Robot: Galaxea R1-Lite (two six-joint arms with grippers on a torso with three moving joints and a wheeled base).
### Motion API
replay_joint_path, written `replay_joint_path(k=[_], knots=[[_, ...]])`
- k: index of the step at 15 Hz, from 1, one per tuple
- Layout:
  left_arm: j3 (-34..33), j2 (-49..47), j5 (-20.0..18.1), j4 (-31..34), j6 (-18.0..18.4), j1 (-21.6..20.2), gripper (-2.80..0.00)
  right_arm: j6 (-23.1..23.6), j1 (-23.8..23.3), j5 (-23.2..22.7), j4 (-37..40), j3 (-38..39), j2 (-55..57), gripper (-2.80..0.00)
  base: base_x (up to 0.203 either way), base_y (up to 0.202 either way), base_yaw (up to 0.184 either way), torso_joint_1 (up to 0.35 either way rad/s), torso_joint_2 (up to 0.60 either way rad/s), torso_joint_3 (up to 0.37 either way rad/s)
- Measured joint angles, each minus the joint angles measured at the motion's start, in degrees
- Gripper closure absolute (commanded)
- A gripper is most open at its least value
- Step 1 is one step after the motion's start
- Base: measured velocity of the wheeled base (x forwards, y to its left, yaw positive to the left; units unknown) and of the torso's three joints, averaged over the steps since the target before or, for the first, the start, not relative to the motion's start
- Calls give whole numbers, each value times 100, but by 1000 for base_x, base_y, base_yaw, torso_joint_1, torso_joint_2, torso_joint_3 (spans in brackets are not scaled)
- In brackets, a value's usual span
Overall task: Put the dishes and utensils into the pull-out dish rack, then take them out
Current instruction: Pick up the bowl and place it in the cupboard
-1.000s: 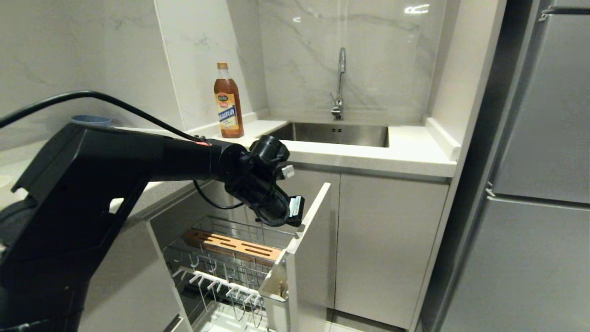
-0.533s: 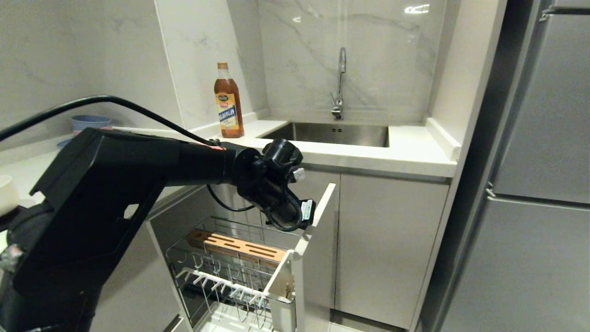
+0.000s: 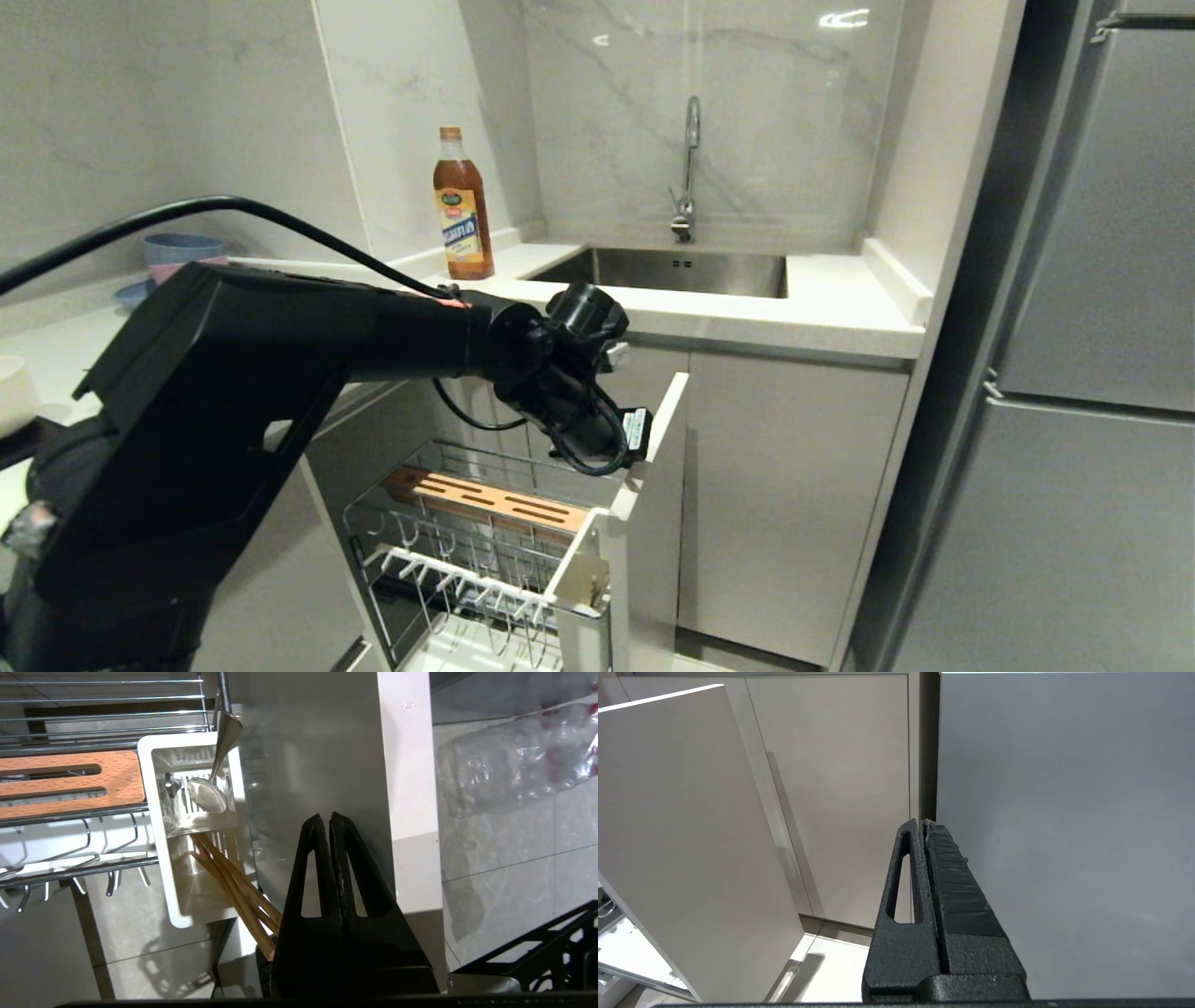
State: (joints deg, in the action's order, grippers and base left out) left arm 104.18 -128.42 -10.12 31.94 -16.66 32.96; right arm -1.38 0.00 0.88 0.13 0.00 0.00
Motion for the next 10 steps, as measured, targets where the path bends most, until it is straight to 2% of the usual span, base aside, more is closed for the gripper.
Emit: replay_joint_path(k=[6, 10], knots=[[6, 99, 732, 6, -1, -362, 0, 1, 5, 0, 2, 0, 0, 0, 0, 0, 0, 0, 0, 0], [-23, 499, 1128, 6, -1, -964, 0, 1, 2, 0, 0, 0, 0, 0, 0, 0, 0, 0, 0, 0]])
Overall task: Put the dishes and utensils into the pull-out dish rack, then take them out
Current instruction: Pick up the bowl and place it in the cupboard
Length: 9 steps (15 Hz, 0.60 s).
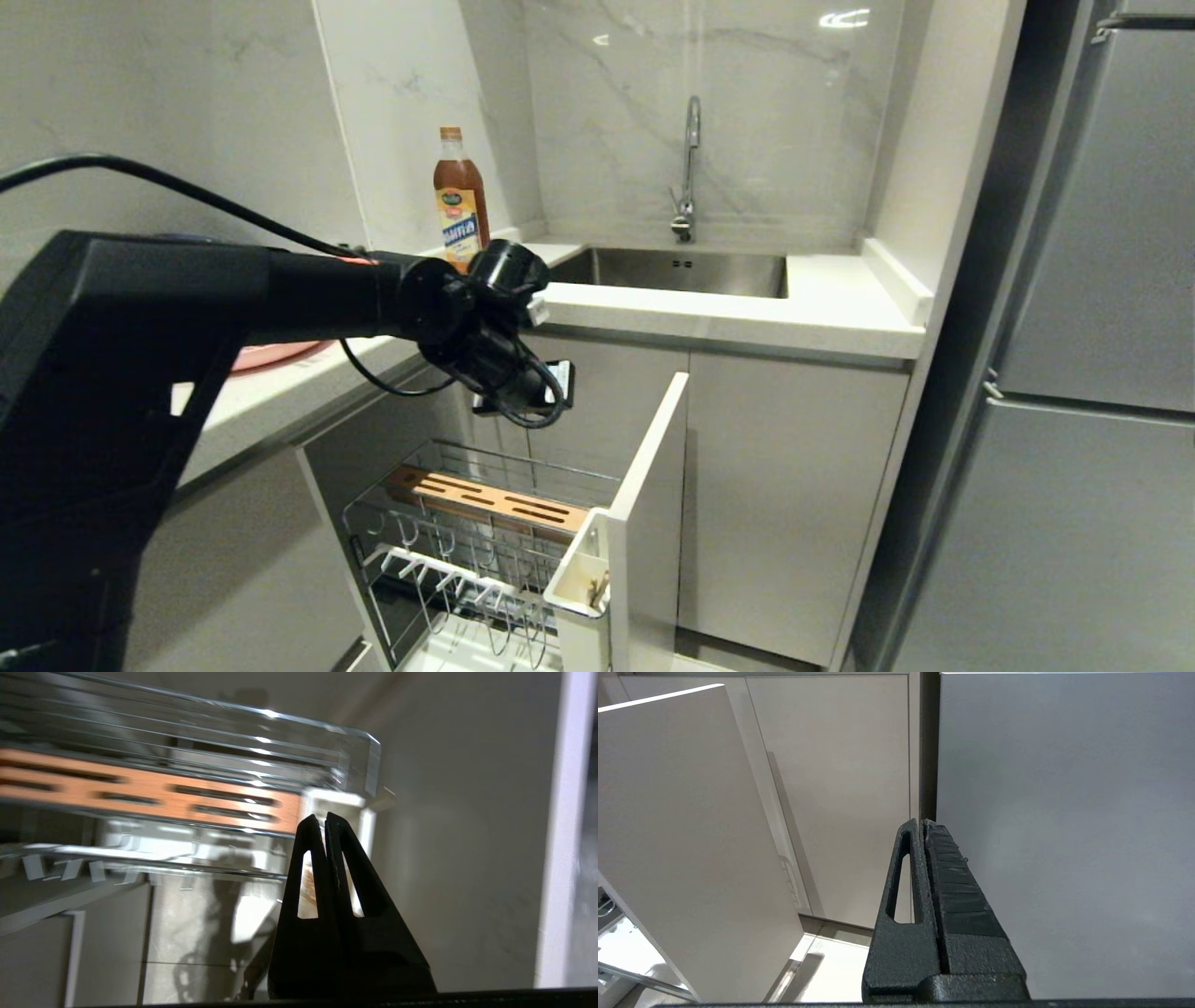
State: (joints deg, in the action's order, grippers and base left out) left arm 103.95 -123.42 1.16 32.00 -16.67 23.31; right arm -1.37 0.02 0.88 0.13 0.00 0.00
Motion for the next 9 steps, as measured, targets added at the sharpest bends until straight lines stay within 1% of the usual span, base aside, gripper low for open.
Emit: replay_joint_path(k=[3, 6, 7, 9], knots=[[-148, 438, 230, 9, -3, -548, 0, -1, 0, 0, 2, 0, 0, 0, 0, 0, 0, 0, 0, 0], [-452, 1094, 326, 7, 1, -1052, 0, 0, 2, 0, 2, 0, 0, 0, 0, 0, 0, 0, 0, 0], [-568, 1350, 335, 9, -5, -1186, 0, -1, 2, 0, 2, 0, 0, 0, 0, 0, 0, 0, 0, 0], [-854, 1871, 349, 7, -18, -1329, 0, -1, 2, -2, 2, 0, 0, 0, 0, 0, 0, 0, 0, 0]])
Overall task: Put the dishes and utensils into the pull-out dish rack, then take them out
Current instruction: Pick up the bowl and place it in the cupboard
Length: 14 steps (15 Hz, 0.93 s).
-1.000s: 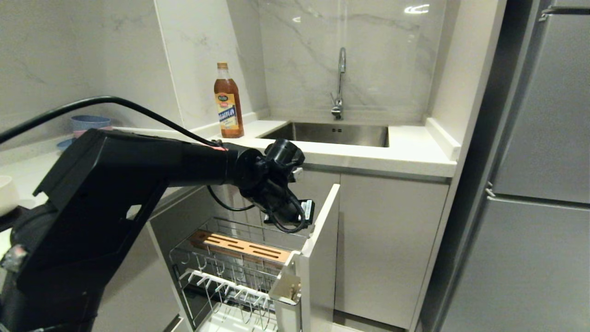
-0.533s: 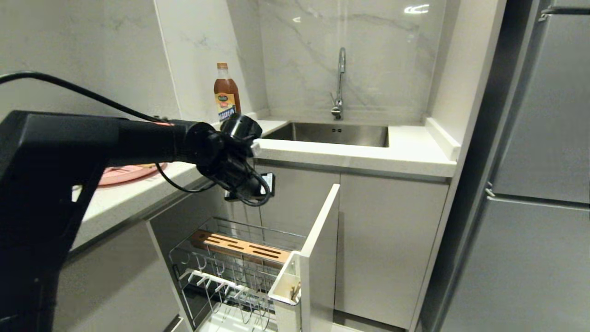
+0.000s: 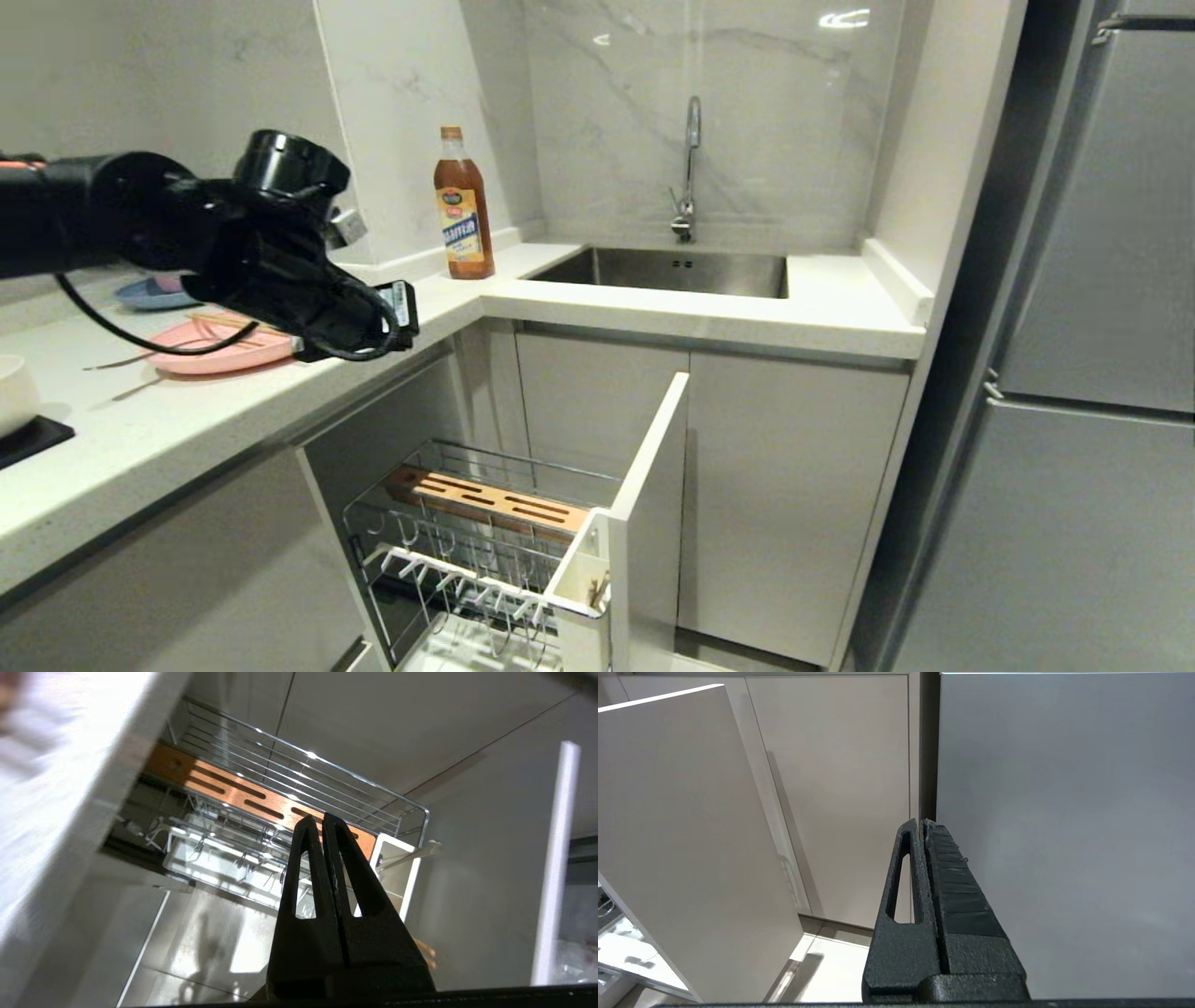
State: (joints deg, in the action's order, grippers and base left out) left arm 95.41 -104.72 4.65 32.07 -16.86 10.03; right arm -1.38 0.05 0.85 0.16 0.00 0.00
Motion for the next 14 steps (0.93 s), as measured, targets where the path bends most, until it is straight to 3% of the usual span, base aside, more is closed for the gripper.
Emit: replay_joint_path(k=[3, 9, 11, 14], knots=[[-517, 907, 280, -8, -8, -131, 0, 0, 0, 2, 0, 0, 0, 0, 0, 0, 0, 0, 0, 0], [-971, 2381, 1404, -13, -15, -253, 0, 1, -2, 1, 0, 0, 0, 0, 0, 0, 0, 0, 0, 0], [-1001, 2691, 1556, -6, -15, -466, 0, 1, -2, 2, 0, 0, 0, 0, 0, 0, 0, 0, 0, 0], [-990, 2926, 1560, -5, -17, -1117, 0, 0, -2, 2, 1, 0, 0, 0, 0, 0, 0, 0, 0, 0]])
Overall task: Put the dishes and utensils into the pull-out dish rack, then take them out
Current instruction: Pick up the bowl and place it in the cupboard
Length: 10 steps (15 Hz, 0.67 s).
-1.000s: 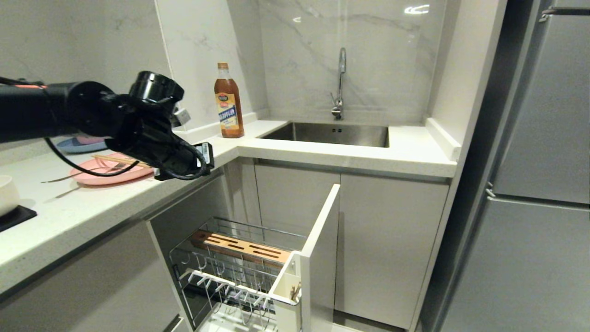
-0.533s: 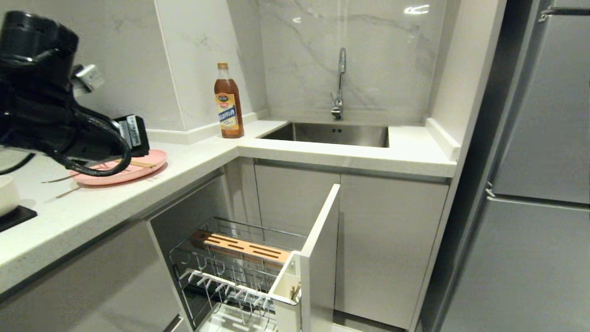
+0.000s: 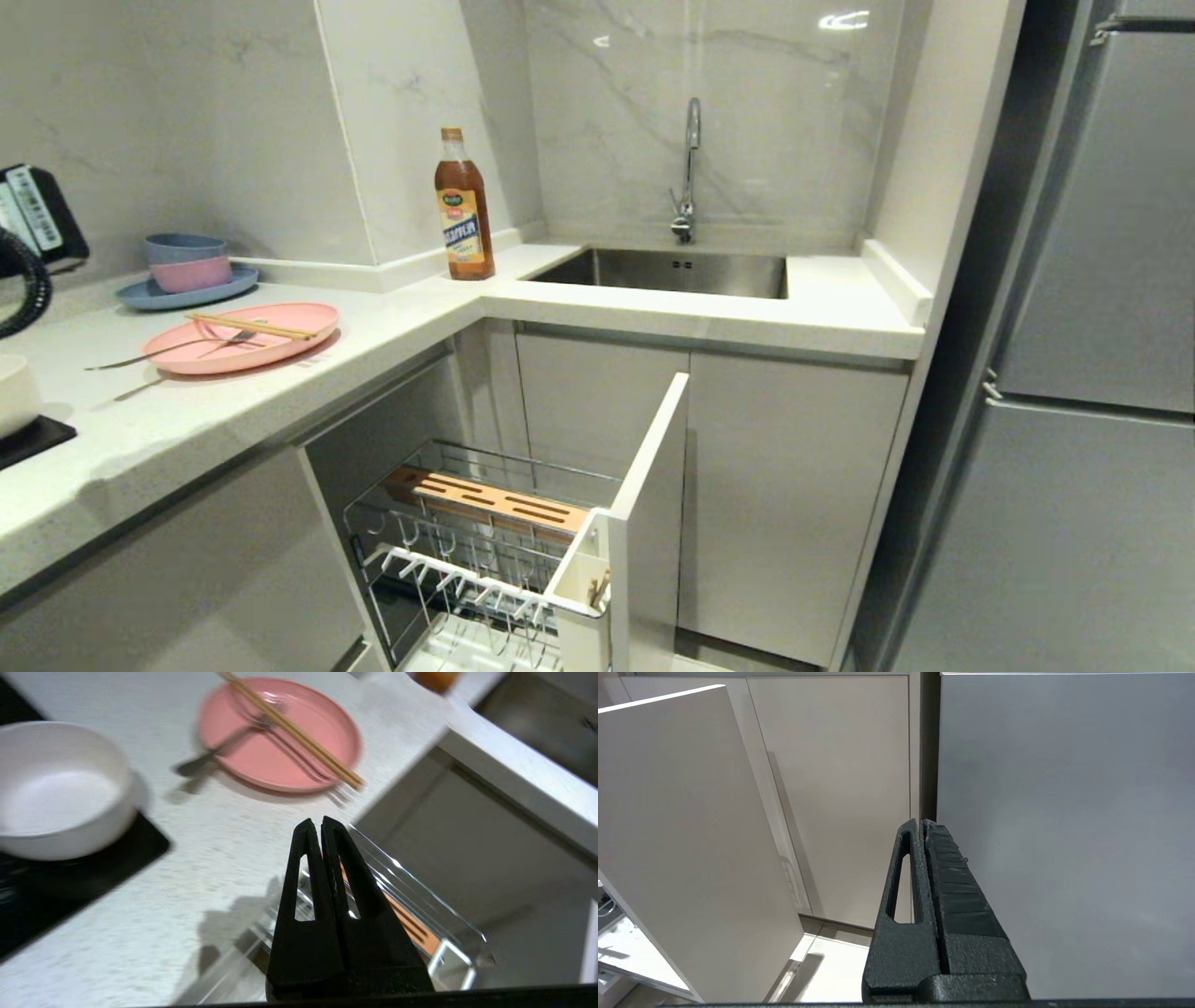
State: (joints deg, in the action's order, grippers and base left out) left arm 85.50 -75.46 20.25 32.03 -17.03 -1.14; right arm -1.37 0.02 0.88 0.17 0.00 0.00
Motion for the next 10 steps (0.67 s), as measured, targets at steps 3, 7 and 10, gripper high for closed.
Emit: replay_joint_path(k=[3, 7, 10], knots=[[61, 57, 6, -2, 2, -689, 0, 1, 0, -2, 1, 0, 0, 0, 0, 0, 0, 0, 0, 0], [278, -83, 74, 8, 24, -1418, 0, 1, 0, 0, -1, 0, 0, 0, 0, 0, 0, 0, 0, 0], [623, -357, 113, 246, 35, -1853, 0, 0, 0, 0, -1, 0, 0, 0, 0, 0, 0, 0, 0, 0]])
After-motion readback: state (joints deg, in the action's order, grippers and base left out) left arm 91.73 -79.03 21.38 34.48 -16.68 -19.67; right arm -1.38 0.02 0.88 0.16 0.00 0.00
